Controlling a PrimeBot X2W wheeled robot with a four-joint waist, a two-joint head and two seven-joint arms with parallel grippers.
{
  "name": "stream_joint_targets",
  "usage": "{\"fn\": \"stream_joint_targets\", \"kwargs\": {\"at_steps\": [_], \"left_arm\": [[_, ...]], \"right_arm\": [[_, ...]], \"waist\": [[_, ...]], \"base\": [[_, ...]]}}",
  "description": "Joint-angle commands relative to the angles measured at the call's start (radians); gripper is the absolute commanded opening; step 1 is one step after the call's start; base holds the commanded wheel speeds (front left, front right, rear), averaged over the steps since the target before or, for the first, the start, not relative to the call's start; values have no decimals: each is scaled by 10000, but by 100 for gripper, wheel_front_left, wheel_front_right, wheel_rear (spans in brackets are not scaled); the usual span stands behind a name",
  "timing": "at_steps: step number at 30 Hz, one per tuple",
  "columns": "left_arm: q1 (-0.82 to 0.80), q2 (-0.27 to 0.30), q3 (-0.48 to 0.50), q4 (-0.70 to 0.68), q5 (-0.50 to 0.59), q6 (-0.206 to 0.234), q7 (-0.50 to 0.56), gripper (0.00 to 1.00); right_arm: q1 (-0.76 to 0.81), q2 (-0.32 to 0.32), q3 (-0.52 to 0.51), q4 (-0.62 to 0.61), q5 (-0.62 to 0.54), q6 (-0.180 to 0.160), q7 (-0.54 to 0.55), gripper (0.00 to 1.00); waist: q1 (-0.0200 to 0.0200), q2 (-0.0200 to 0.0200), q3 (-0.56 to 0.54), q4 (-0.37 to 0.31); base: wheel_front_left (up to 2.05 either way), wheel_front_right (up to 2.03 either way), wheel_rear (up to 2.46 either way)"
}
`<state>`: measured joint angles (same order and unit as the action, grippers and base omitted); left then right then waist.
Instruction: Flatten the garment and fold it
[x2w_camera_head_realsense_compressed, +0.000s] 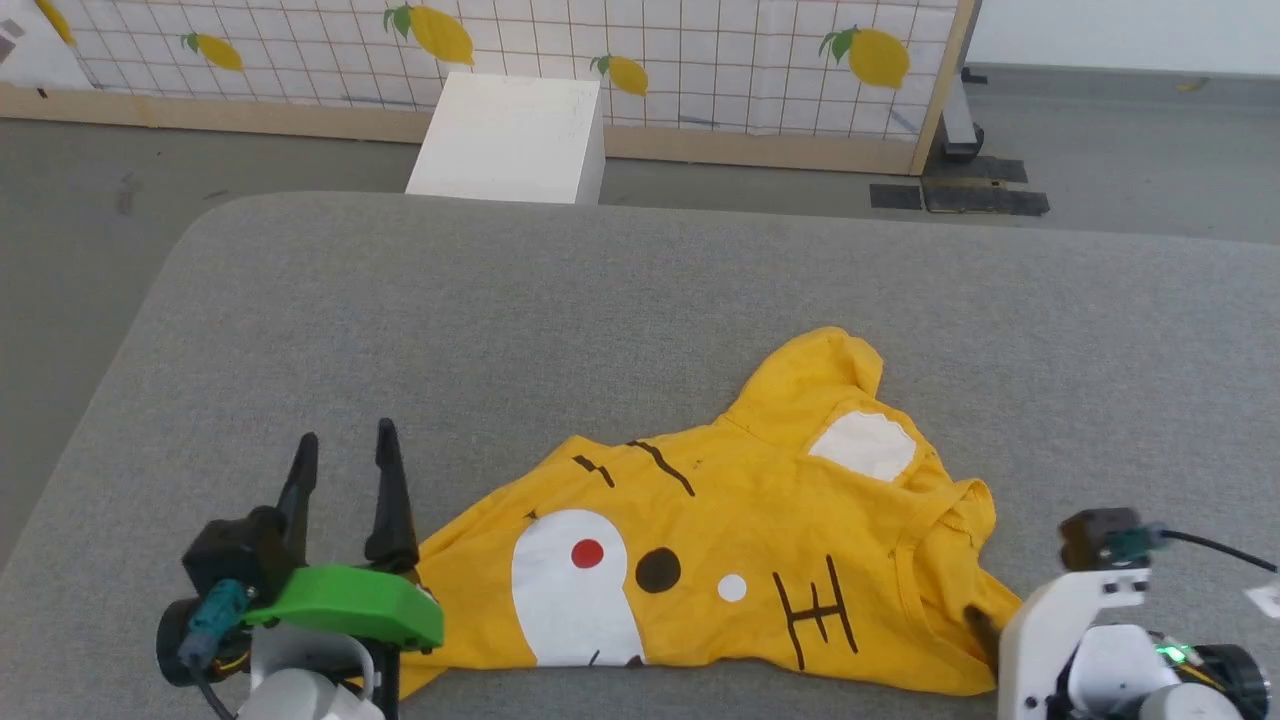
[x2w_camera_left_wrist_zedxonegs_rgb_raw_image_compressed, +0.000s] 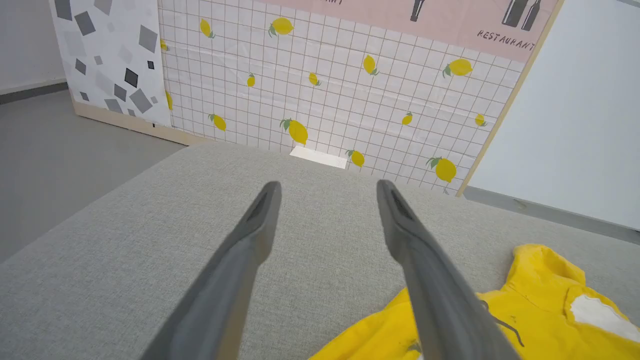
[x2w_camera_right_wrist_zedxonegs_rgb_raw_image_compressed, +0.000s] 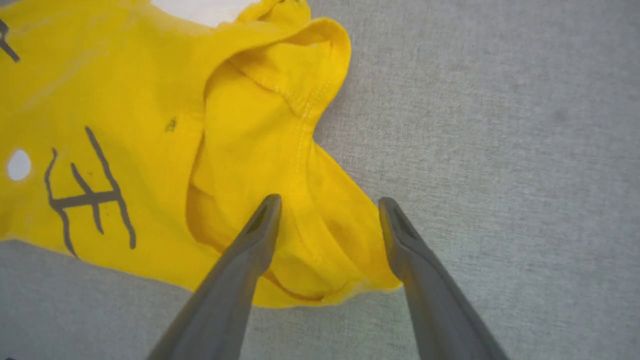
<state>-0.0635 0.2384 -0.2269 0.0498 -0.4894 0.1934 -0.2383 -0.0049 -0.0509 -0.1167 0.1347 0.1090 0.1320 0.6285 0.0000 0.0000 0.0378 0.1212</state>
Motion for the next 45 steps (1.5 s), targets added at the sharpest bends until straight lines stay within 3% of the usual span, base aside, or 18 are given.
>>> {"fn": "stream_joint_targets", "kwargs": {"at_steps": [1,8,9,10,15,20,27,28,29,35,40,45], "left_arm": [[-77,-94,-17,77,191,-86,-116,100],[-71,-523,160,183,579,-288,-228,100],[-78,-564,217,143,626,-311,-229,100],[-75,-620,289,110,682,-332,-230,100],[-150,-851,506,101,810,-499,-233,100],[-435,-1078,535,113,960,-696,-234,100],[-748,-1299,542,235,1056,-845,-234,100],[-785,-1313,550,288,1047,-876,-234,100],[-835,-1334,565,358,1036,-914,-234,100],[-1078,-1389,336,475,907,-1186,-171,100],[-1561,-1452,123,542,756,-1294,213,100],[-2695,-1591,-298,1229,455,-1608,985,100]], "right_arm": [[-159,4,123,163,-191,-13,280,100],[-538,-303,661,1243,-330,-13,937,100],[-647,-338,682,1360,-248,-13,989,43],[-827,-427,739,1479,-141,-13,1013,0],[-2187,-1008,428,1747,344,-13,1076,0],[-4086,-1775,-326,2244,-44,-13,868,0],[-5366,-1891,-842,3526,-985,-13,407,0],[-5383,-1842,-916,3706,-1007,-13,428,41],[-5367,-1750,-1066,3829,-985,-13,331,100],[-4530,-1337,-1465,2668,-93,-13,-1205,100],[-2922,-943,-1105,844,785,-13,-2934,100],[-1626,-441,-674,-86,1389,-13,-4002,100]], "waist": [[0,0,73,8],[0,0,415,366],[0,0,476,411],[0,0,541,465],[0,0,950,695],[0,0,1310,1000],[0,0,1463,1251],[0,0,1435,1246],[0,0,1349,1171],[0,0,892,711],[0,0,750,-93],[0,0,885,-1156]], "base": [[0,0,0],[0,0,0],[0,0,0],[0,0,0],[0,0,0],[0,0,0],[0,0,0],[0,0,0],[0,0,0],[0,0,0],[0,0,0],[0,0,0]]}}
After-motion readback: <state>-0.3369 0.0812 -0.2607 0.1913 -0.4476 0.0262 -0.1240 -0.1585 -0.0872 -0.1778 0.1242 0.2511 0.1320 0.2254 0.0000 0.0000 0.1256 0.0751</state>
